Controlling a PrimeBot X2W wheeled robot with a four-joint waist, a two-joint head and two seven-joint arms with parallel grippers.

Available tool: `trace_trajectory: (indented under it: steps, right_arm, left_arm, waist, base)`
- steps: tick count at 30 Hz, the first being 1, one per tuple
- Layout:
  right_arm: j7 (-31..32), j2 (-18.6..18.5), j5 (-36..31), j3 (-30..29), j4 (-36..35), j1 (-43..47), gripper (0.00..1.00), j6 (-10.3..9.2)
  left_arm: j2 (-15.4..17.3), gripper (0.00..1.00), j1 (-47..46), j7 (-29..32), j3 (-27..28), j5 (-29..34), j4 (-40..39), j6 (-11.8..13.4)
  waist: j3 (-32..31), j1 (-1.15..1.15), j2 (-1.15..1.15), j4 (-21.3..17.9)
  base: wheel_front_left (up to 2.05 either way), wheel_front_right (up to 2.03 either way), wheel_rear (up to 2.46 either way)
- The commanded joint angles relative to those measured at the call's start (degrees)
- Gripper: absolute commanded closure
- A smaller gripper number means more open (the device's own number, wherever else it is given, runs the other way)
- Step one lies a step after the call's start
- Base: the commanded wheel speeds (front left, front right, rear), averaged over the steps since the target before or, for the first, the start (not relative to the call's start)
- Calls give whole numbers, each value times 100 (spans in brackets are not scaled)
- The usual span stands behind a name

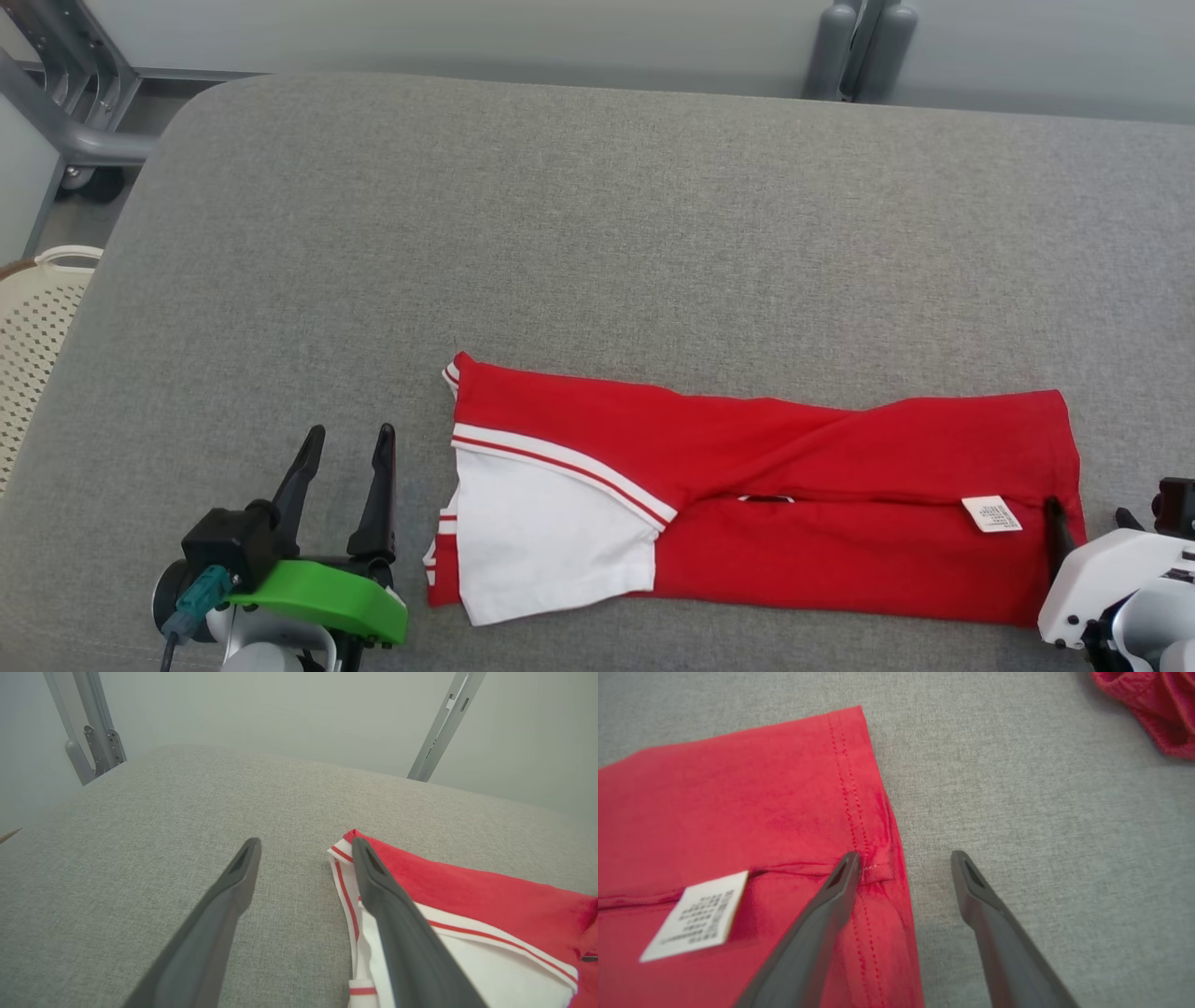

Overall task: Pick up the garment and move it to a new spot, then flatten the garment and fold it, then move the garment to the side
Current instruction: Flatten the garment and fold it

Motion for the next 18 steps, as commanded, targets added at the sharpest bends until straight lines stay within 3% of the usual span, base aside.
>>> trace_trajectory:
  steps: [1,12,15,16,18]
  right_arm:
    - [30,-7,48,25,37,-61,0,-1]
    - [831,28,408,155,583,-117,2,-1]
    - [958,32,389,146,580,-74,80,-1]
    - [985,31,387,153,575,-61,100,-2]
    - [1002,19,374,136,527,-54,100,-7]
  left_arm:
    - [20,0,-98,-15,-1,-8,7,-15]
    - [55,0,-142,-15,-120,-106,38,-16]
    - [60,0,-115,-15,-125,-148,49,-16]
    - [65,0,-106,-15,-122,-164,52,-16]
    - [70,0,-99,-15,-105,-177,46,-16]
  waist:
    - [12,0,0,-3]
    - [32,0,0,76]
    - [9,0,0,81]
    - [1,0,0,80]
    - [-9,0,0,75]
  base:
    - [0,0,0]
    - [0,0,0]
    - [0,0,0]
    - [0,0,0]
    - [0,0,0]
